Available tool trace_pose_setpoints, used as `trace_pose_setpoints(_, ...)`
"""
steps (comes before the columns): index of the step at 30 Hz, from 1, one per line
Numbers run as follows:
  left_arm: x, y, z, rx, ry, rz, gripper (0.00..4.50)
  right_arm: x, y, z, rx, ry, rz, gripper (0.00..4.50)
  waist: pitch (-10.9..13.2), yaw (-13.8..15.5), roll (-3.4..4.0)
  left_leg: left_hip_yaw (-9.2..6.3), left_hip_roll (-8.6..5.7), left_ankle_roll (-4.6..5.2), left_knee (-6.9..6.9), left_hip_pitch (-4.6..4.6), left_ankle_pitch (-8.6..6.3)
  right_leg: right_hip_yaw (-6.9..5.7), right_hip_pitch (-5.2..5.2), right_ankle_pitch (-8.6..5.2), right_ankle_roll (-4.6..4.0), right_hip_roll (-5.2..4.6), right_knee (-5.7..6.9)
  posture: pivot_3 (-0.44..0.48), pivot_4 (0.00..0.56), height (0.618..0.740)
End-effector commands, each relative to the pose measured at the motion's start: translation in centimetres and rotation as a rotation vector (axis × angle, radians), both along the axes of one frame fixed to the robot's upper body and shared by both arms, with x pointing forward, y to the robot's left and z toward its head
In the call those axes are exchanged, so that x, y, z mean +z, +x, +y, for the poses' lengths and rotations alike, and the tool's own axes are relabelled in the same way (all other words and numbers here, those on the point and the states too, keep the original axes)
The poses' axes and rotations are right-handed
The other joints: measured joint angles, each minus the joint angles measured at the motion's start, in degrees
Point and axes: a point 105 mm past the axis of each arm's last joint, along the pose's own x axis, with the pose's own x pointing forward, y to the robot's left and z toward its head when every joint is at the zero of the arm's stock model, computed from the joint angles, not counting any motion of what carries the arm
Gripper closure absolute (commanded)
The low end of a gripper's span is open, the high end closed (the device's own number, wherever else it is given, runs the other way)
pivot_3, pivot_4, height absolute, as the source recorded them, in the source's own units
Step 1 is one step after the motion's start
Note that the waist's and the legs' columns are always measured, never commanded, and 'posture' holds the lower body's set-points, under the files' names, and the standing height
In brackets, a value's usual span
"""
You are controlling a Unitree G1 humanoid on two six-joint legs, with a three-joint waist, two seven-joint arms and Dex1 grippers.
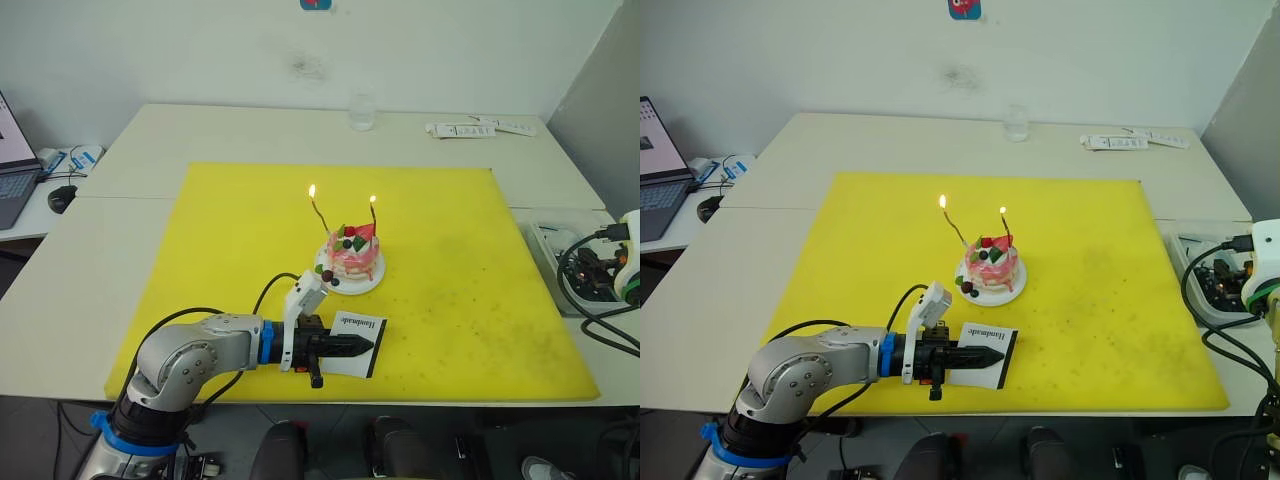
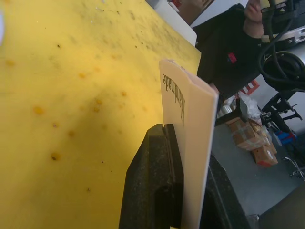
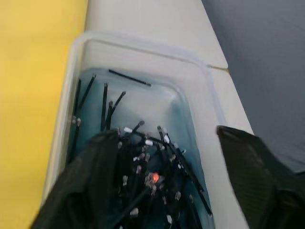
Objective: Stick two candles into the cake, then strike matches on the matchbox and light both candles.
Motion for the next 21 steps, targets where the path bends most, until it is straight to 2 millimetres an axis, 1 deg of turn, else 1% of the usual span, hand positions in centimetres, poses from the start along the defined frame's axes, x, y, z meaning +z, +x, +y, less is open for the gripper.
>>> trace_pose_setpoints(1,0.6,0.3,0.0,0.023,-0.016,-0.02,4.5,4.0,-0.2,0.9,0.058,-0.083,-0.141,0.01,0.0,0.0,0.03,0.01,0.0,0.0,0.0,0.0,0.0,0.02,0.0,0.0,0.0,0.0,0.0,0.0,0.15,0.74)
trace_pose_setpoints(3,0.5,0.5,0.2,0.038,-0.013,0.007,4.5,5.6,-0.3,2.6,0.159,-0.123,-0.193,0.01,0.0,0.0,0.08,0.02,0.01,0.0,0.0,0.0,0.0,0.03,0.0,0.0,0.0,0.0,0.0,0.0,0.15,0.74)
trace_pose_setpoints(5,0.4,0.4,0.5,0.045,0.002,0.019,4.5,6.6,-0.6,5.1,0.302,-0.164,-0.214,0.01,0.0,0.0,0.08,0.01,0.01,0.0,0.0,0.0,0.0,0.01,0.0,0.0,0.0,0.01,0.0,0.0,0.15,0.74)
trace_pose_setpoints(8,0.4,0.5,0.9,0.066,0.019,0.052,4.5,7.1,-1.8,8.8,0.553,-0.307,-0.174,0.01,0.0,0.0,0.09,-0.04,0.01,0.0,-0.02,0.0,0.0,-0.05,0.0,-0.01,0.01,0.03,-0.01,0.0,0.15,0.74)
trace_pose_setpoints(9,0.3,0.7,1.1,0.083,0.03,0.066,4.5,7.1,-2.2,10.0,0.64,-0.315,-0.158,0.01,0.0,0.0,0.09,-0.04,0.02,0.0,-0.02,0.0,0.0,-0.05,0.0,-0.01,0.01,0.03,-0.03,0.0,0.15,0.74)
trace_pose_setpoints(10,0.2,0.9,1.4,0.101,0.044,0.08,4.5,6.9,-2.9,11.5,0.735,-0.287,-0.134,0.01,0.0,0.0,0.08,-0.04,0.02,0.0,-0.02,0.0,0.0,-0.05,0.01,-0.01,0.01,0.03,-0.03,0.0,0.15,0.74)
trace_pose_setpoints(12,0.0,1.4,1.8,0.134,0.062,0.128,4.5,6.1,-4.8,14.7,0.948,-0.193,-0.044,0.01,0.0,0.0,0.08,-0.03,0.04,0.0,0.0,0.02,0.0,-0.04,0.03,0.0,0.01,0.03,-0.03,0.0,0.15,0.74)
trace_pose_setpoints(14,0.3,1.7,2.0,0.143,0.055,0.172,4.5,5.1,-6.7,16.9,1.104,-0.147,0.061,0.01,0.0,0.1,0.07,-0.08,0.06,0.0,0.02,0.03,0.0,-0.08,0.06,0.0,0.02,0.03,0.01,0.0,0.15,0.74)
trace_pose_setpoints(17,0.4,2.1,2.2,0.154,0.066,0.226,4.5,4.2,-8.3,18.7,1.226,-0.087,0.152,0.01,0.0,0.1,0.01,-0.13,0.05,0.0,0.06,0.03,0.0,-0.14,0.09,0.02,0.05,0.02,0.01,0.0,0.15,0.74)
trace_pose_setpoints(19,0.3,2.2,2.4,0.156,0.099,0.246,4.5,3.8,-8.9,19.9,1.288,-0.051,0.182,0.01,0.0,0.0,0.0,-0.09,0.03,0.0,0.07,0.03,0.0,-0.08,0.09,0.04,0.08,0.01,-0.01,0.0,0.15,0.74)
trace_pose_setpoints(21,0.1,2.1,2.4,0.149,0.131,0.249,4.5,3.4,-9.0,20.9,1.323,-0.033,0.192,0.01,0.0,0.0,0.0,-0.06,0.0,0.0,0.07,0.03,0.0,-0.05,0.09,0.05,0.08,-0.01,-0.01,0.0,0.15,0.74)
